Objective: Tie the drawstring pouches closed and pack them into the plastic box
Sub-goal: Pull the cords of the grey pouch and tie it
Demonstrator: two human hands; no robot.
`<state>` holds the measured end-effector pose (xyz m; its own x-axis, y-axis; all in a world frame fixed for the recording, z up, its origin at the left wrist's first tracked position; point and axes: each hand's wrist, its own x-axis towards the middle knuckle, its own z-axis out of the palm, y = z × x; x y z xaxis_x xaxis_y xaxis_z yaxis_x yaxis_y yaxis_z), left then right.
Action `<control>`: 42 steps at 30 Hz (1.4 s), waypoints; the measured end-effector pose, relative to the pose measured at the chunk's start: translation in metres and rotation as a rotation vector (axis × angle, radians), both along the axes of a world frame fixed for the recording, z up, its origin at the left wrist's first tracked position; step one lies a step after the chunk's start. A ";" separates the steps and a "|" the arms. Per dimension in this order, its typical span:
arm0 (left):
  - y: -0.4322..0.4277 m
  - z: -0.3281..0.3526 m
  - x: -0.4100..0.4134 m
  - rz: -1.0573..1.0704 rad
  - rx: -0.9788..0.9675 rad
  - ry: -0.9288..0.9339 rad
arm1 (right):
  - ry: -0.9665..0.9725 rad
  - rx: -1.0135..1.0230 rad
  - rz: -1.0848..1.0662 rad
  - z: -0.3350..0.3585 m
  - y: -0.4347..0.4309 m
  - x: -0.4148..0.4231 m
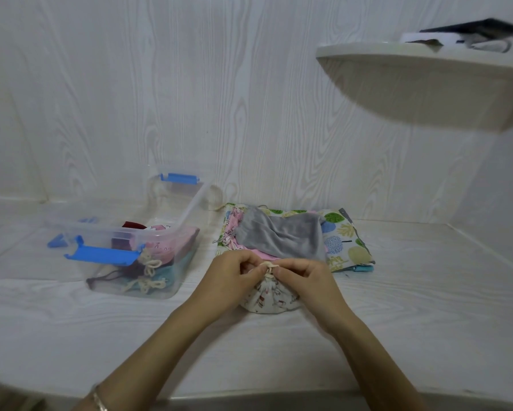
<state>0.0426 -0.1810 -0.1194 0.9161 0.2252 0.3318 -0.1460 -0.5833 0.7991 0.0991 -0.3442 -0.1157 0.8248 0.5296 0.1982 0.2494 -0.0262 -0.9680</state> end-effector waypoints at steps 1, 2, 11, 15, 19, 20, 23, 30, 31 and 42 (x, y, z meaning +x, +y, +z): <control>0.000 -0.001 0.000 0.005 -0.007 -0.002 | -0.011 0.009 -0.014 -0.001 0.001 0.000; 0.000 -0.001 0.001 0.009 -0.007 -0.004 | -0.017 0.021 -0.031 -0.002 0.001 0.000; -0.001 -0.003 0.002 0.024 -0.059 -0.017 | 0.140 0.183 -0.029 -0.009 0.005 0.008; -0.002 -0.007 0.005 0.059 -0.060 -0.013 | 0.177 0.198 -0.026 -0.011 0.008 0.009; -0.002 -0.009 0.006 0.044 -0.083 -0.008 | 0.128 0.179 -0.034 -0.012 0.009 0.007; -0.001 -0.009 0.006 0.039 -0.095 -0.004 | 0.100 0.169 -0.041 -0.013 0.009 0.007; -0.001 -0.010 0.007 0.032 -0.111 0.000 | -0.002 0.115 -0.094 -0.014 0.009 0.006; -0.001 -0.012 0.006 0.028 -0.142 0.004 | -0.350 -0.074 -0.273 -0.020 0.011 0.006; -0.001 -0.012 0.006 0.033 -0.145 0.007 | -0.408 -0.093 -0.300 -0.020 0.011 0.005; -0.005 -0.002 0.008 0.058 -0.080 -0.004 | -0.449 -0.069 -0.239 -0.017 0.011 0.002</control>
<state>0.0504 -0.1860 -0.1218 0.8994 0.3035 0.3146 -0.1177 -0.5249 0.8430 0.1008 -0.3333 -0.1323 0.7663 0.3609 0.5315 0.6191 -0.1936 -0.7611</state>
